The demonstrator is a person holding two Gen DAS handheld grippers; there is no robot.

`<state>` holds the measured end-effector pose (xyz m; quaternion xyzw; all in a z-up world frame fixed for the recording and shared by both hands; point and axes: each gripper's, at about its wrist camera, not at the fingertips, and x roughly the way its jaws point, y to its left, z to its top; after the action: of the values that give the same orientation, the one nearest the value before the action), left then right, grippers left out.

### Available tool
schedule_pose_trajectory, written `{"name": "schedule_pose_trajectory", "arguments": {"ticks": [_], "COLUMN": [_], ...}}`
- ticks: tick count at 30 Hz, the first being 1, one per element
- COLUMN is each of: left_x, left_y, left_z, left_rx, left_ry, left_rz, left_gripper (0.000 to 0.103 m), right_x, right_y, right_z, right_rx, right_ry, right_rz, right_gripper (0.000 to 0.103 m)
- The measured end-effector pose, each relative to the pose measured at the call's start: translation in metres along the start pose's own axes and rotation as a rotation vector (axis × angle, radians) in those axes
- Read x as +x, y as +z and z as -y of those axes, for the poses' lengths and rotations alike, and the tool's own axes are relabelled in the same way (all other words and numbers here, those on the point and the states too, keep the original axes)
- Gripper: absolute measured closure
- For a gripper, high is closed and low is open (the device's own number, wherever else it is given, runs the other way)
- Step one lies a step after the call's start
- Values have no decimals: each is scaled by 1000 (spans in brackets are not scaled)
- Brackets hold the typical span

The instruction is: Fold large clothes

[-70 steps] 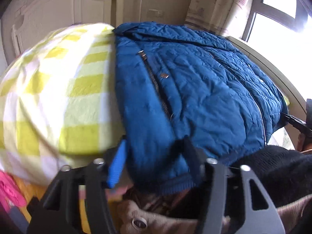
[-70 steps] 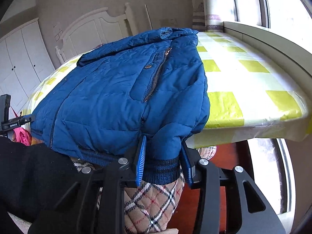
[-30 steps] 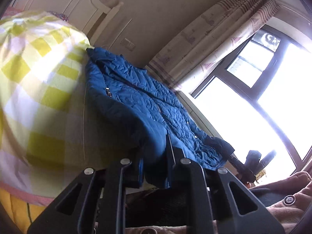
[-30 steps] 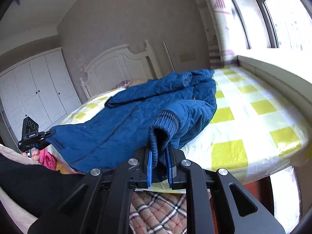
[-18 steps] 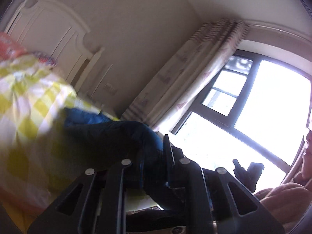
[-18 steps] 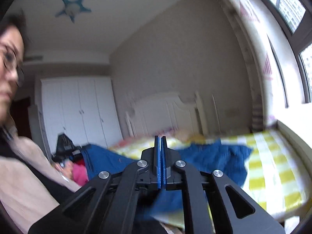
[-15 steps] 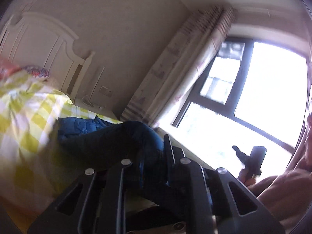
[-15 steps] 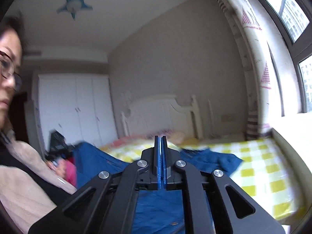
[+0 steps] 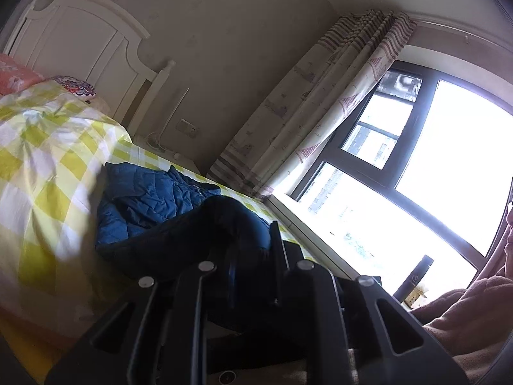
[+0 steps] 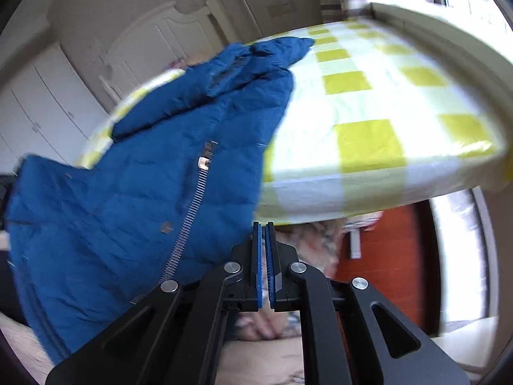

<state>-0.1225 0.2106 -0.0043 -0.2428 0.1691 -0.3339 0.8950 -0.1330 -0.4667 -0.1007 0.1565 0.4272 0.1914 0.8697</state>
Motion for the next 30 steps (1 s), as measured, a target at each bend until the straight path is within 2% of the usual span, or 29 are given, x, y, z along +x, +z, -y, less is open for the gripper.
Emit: {"name": "schedule_pose_trajectory", "arguments": {"ticks": [2,3,4,5,6,8,9,10,12,13,15,17,18,19,20,21,22,24,26,28,30], "left_x": [3,3,4,4,6,8,9,10,9,9,9,10,11,12,13,15,17,27,42,67,96], "left_y": [-1,-1,-1,-3,-4,-6,-7,-7,-7,-7,-8,-10,-11,-11,-10,-9,-6,7,26,56,89], "left_z": [0,-1,-2,-4,-7,-10,-11,-12,-15,-16,-16,-16,-17,-17,-16,-15,-14,-12,-11,-17,-33], "left_rx": [5,3,0,-2,-8,-26,-31,-33,-37,-38,-37,-37,-42,-44,-43,-38,-34,-29,-5,7,-55], "left_ry": [4,3,2,4,-2,-1,3,8,21,22,19,22,22,21,21,28,33,31,34,65,61], "left_rz": [0,1,1,3,-4,-8,-10,-12,-14,-13,-11,-7,-2,3,11,20,26,42,48,61,64], "left_gripper": [86,86,86,86,86,86,86,85,85,85,85,85,85,85,85,85,86,86,86,86,86], "right_x": [0,4,9,16,23,47,52,52,46,44,46,50,50,46,40,32,22,-2,-17,-30,-27], "right_y": [6,8,4,2,2,0,2,3,9,9,-1,-16,-26,-31,-32,-28,-23,0,31,82,126], "right_z": [-1,-4,-6,-6,-7,-15,-23,-26,-21,-15,2,11,11,9,6,-1,-7,-30,-46,-55,-57], "right_rx": [21,19,12,10,21,9,-20,-18,61,101,208,273,268,259,262,244,210,101,27,15,26], "right_ry": [48,26,-6,-33,-65,-101,-103,-71,75,122,217,238,245,265,340,373,351,352,346,373,387], "right_rz": [14,1,-28,-57,-87,-182,-176,-159,-138,-151,-260,-357,-378,-362,-328,-273,-217,-72,23,125,167], "right_gripper": [93,89,49,14,6,6,6,6,4,4,4,5,11,39,58,82,87,90,91,91,90]}}
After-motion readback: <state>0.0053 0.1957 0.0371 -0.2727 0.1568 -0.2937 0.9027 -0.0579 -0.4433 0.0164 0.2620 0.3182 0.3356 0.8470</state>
